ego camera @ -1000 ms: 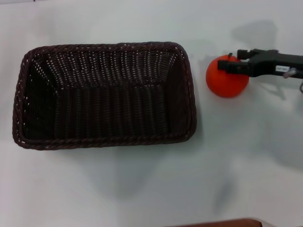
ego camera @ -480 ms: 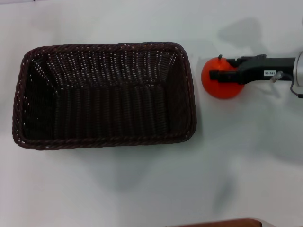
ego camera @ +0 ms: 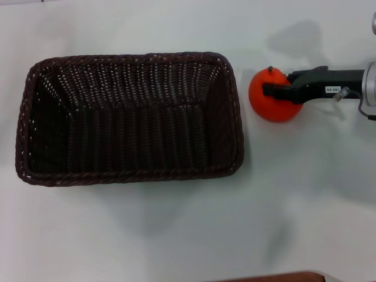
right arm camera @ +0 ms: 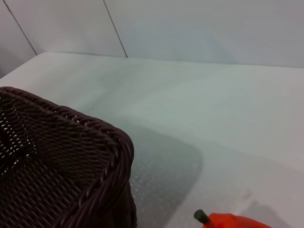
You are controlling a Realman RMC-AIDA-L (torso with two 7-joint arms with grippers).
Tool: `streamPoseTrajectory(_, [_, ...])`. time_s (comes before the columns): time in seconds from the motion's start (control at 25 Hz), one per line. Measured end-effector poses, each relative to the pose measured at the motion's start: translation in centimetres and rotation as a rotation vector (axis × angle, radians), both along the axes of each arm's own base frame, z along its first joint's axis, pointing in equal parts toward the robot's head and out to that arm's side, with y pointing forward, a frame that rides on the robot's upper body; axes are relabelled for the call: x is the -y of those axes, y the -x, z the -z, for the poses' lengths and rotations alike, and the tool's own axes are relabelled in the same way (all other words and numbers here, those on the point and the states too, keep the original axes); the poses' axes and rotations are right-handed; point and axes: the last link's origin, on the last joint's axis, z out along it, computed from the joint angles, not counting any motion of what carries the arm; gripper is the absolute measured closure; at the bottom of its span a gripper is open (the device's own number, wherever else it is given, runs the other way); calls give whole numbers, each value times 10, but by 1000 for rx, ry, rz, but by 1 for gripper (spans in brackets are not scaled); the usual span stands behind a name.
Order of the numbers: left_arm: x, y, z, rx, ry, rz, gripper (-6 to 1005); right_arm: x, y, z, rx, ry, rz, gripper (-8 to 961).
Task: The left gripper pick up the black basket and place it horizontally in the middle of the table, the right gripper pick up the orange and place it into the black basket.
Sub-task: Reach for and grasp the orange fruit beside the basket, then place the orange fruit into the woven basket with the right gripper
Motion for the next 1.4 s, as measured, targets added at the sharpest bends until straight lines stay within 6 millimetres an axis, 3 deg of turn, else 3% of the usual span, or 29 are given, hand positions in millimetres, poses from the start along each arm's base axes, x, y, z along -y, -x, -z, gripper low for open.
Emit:
streamPoseTrajectory(0.24, [2, 0, 1, 12, 2, 3, 95, -1, 2, -12, -25, -51, -7, 590])
streamPoseTrajectory(0.4, [2, 0, 1, 15, 1, 5, 95, -1, 11, -41, -66, -164, -51, 608])
streamPoseTrajectory(0.52, [3, 0, 3, 20, 4, 4, 95, 3, 26, -64, -90, -226, -127, 621])
streamPoseTrajectory(0.68, [4, 1, 4, 33, 2, 5, 95, 19, 64, -82, -177, -208, -339, 643])
streamPoseTrajectory(0.76, [4, 1, 5, 40, 3, 5, 94, 33, 93, -80, -247, -115, -516, 660])
streamPoseTrajectory(0.92, [5, 5, 10, 55, 6, 0, 94, 41, 114, -65, -278, 17, -651, 700])
streamPoseTrajectory(1.2, [6, 5, 14, 60, -45, 56, 94, 33, 123, -39, -325, 102, -662, 766])
streamPoseTrajectory(1.4, [7, 11, 28, 43, -95, 90, 94, 24, 119, -35, -338, 61, -666, 517])
